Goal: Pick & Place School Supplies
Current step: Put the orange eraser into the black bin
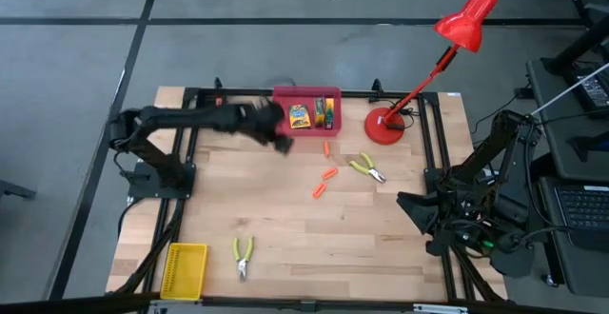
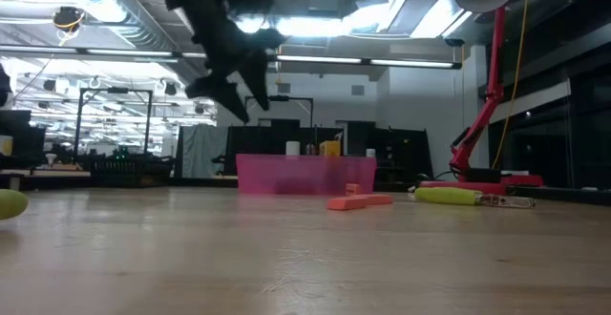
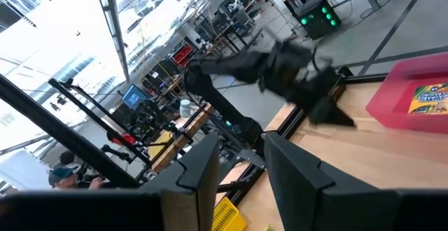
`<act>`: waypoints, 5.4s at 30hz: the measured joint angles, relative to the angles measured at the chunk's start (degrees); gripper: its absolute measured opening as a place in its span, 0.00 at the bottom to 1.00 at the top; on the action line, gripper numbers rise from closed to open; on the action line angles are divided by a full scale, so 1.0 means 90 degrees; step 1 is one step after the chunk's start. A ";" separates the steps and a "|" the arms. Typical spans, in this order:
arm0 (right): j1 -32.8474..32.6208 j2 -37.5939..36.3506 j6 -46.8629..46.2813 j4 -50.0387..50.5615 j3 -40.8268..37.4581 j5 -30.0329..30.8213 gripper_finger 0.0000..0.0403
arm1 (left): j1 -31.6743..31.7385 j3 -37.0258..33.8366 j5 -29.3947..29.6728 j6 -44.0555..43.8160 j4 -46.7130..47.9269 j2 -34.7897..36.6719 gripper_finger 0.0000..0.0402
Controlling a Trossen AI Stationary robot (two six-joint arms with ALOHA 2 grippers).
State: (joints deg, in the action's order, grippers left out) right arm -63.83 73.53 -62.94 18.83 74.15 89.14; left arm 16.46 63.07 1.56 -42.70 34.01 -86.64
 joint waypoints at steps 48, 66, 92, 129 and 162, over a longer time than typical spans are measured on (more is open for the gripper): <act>-0.0229 -0.0002 0.0412 -0.0197 0.0000 -0.0507 0.30 | -0.0629 0.2739 0.0655 -0.3599 -0.1825 -0.4156 0.33; -0.0255 -0.0002 0.0537 -0.0195 0.0000 -0.0505 0.30 | -0.0483 0.2739 0.0663 -0.3574 -0.1499 -0.4166 0.25; -0.0476 -0.0002 0.0563 -0.0238 -0.0001 -0.0336 0.30 | -0.0551 0.2720 0.0681 -0.3687 -0.1383 -0.4166 0.30; -0.0572 0.0001 0.0548 -0.0431 0.0000 -0.0466 0.30 | -0.0495 0.2737 0.0812 -0.4172 -0.1824 -0.4474 0.30; -0.0629 0.0001 0.0790 -0.0420 0.0000 -0.0284 0.30 | -0.1006 0.2703 0.2658 -0.3339 0.2823 -0.1957 0.18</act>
State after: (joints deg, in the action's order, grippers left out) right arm -69.49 73.54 -55.82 15.05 74.15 86.59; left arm 7.41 87.39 25.48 -72.76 59.42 -104.25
